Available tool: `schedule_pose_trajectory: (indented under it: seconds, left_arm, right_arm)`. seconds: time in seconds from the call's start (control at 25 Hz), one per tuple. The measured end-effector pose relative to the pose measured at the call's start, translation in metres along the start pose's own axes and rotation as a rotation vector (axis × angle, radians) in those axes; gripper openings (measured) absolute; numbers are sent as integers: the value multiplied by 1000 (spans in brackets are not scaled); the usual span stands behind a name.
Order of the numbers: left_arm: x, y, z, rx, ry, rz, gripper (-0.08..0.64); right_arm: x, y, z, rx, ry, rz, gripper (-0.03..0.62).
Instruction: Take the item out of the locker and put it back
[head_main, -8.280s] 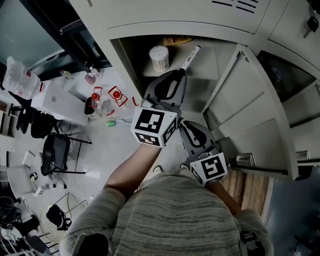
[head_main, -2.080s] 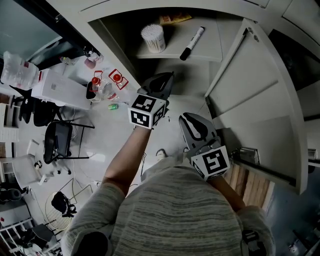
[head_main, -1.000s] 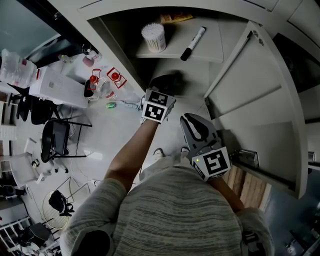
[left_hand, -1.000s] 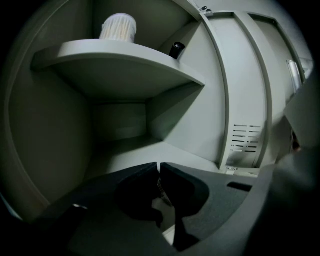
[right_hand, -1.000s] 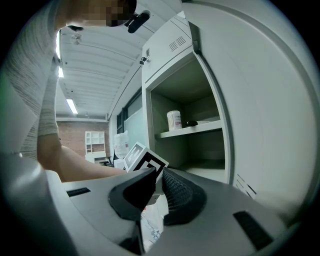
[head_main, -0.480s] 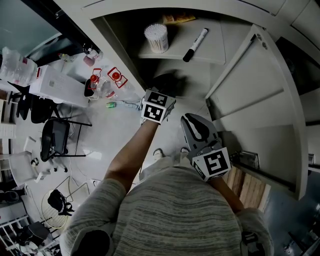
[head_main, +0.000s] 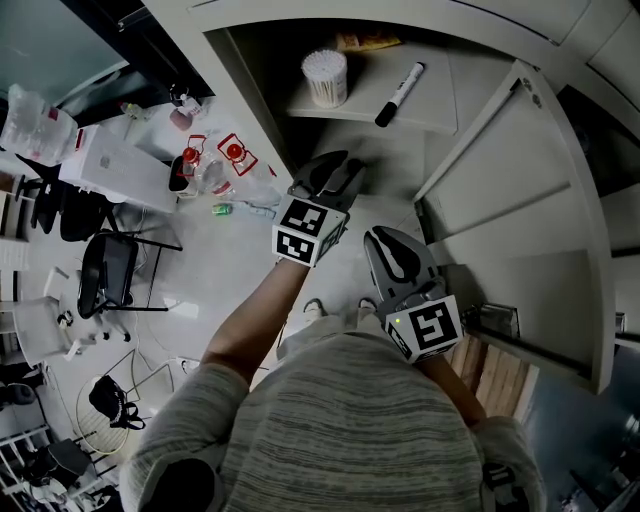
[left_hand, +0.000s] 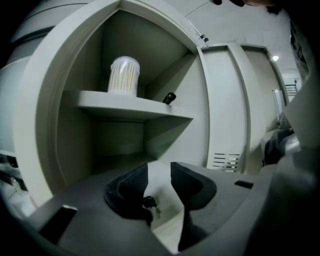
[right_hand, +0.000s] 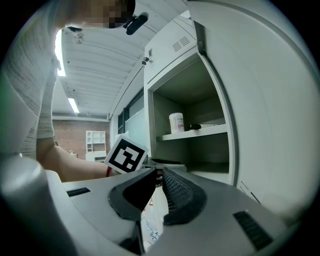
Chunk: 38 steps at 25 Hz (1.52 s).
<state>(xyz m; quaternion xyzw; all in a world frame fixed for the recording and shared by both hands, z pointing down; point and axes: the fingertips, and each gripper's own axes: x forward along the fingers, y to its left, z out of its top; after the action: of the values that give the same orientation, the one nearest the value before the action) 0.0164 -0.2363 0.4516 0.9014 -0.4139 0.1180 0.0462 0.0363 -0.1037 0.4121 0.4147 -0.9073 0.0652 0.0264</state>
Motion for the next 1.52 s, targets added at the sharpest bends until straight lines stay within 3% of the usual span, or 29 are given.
schedule_pose_trajectory:
  seconds: [0.48,0.88,1.52]
  left_arm:
    - [-70,-20,24,-17,-139,-42,10]
    - [-117,-17,15,-85,-166,-29,7]
    - [-149,-27,-4,-171,-220,-100,6]
  right_arm:
    - [9,6,19,-52,-25,29,55]
    - [16,17,29,-87,-24,53,55]
    - [25,31,36,-164,11,54,26]
